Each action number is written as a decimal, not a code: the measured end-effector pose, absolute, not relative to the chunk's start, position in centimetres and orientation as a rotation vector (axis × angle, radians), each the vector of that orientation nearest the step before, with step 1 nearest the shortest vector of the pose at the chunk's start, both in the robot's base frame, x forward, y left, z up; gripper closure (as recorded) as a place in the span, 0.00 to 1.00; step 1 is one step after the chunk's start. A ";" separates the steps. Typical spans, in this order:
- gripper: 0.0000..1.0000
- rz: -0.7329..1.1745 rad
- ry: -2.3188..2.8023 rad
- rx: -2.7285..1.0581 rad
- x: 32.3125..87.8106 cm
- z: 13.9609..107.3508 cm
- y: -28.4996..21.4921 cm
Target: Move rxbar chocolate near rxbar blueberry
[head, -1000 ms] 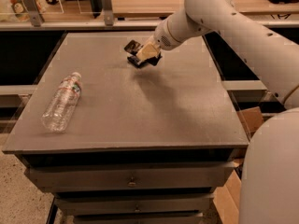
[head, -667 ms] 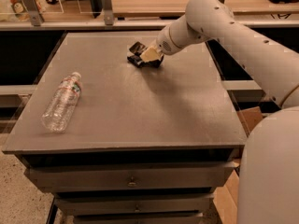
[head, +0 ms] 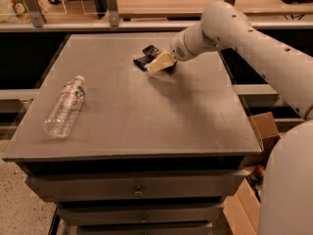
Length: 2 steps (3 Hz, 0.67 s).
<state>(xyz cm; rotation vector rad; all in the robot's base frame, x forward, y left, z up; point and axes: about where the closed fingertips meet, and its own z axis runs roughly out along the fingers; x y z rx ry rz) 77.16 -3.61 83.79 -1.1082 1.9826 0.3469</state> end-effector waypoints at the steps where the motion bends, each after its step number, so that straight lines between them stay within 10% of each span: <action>1: 0.00 0.334 1.965 -1.120 75.1 88.1 -4.3; 2: 0.00 0.335 1.965 -1.123 75.0 88.3 -4.3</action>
Offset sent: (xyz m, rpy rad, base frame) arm -0.0382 -0.0152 0.0853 -0.0068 -0.0425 0.0225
